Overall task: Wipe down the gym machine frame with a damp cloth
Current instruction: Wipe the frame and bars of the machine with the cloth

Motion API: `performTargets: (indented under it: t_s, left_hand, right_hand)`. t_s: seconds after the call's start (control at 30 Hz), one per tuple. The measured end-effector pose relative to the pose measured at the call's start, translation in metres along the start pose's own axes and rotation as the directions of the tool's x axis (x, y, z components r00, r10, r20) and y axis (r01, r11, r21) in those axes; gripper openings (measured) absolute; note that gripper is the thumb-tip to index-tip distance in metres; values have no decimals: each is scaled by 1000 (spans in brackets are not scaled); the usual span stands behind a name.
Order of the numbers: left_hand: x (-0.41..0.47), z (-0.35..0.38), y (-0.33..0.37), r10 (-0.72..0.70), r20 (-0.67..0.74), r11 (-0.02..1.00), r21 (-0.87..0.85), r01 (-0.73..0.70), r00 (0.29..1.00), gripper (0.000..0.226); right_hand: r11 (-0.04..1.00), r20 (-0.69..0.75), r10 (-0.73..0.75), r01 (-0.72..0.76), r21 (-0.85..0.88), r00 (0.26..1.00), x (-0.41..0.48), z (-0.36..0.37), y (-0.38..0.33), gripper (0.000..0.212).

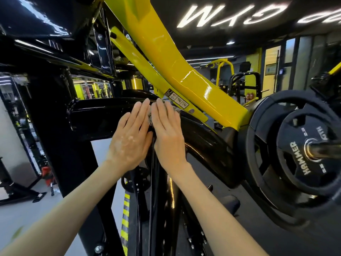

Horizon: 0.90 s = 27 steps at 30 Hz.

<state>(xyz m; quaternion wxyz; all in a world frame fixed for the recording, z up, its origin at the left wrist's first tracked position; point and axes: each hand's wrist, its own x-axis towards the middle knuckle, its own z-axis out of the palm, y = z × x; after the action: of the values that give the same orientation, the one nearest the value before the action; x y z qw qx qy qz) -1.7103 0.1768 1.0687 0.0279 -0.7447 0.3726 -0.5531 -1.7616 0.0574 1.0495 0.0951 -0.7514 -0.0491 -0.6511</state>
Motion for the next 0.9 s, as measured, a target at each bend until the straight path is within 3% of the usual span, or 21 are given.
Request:
performTargets:
  t_s: [0.1, 0.27, 0.4, 0.5, 0.67, 0.8, 0.9]
  left_hand:
    - [0, -1, 0, 10, 7, 1000, 19, -10, 1000, 61]
    - [-1, -3, 3, -6, 30, 998, 58, 4, 1000, 62]
    - [-1, -2, 6, -34, 33, 999, 40, 33, 999, 62]
    - [-2, -2, 8, -39, 37, 999, 29, 38, 999, 62]
    - [-1, -1, 5, -23, 38, 999, 30, 22, 999, 64]
    - [-2, 0, 2, -11, 29, 1000, 16, 10, 1000, 64]
    - [-2, 0, 1, 1, 25, 1000, 8, -1, 1000, 64]
  right_hand:
    - [999, 13, -30, 30, -24, 999, -16, -7, 20, 60]
    - [990, 37, 141, -141, -11, 989, -85, -29, 87, 92]
    - [945, 81, 301, -286, -157, 950, -144, -53, 119, 88]
    - [925, 51, 367, -359, -129, 929, -143, -51, 111, 83]
    - [987, 10, 157, -157, 45, 988, -65, -25, 61, 74]
    - [1000, 66, 7, -7, -2, 998, -13, -12, 19, 68]
    - [1000, 65, -1, 2, -6, 998, -25, -13, 32, 72]
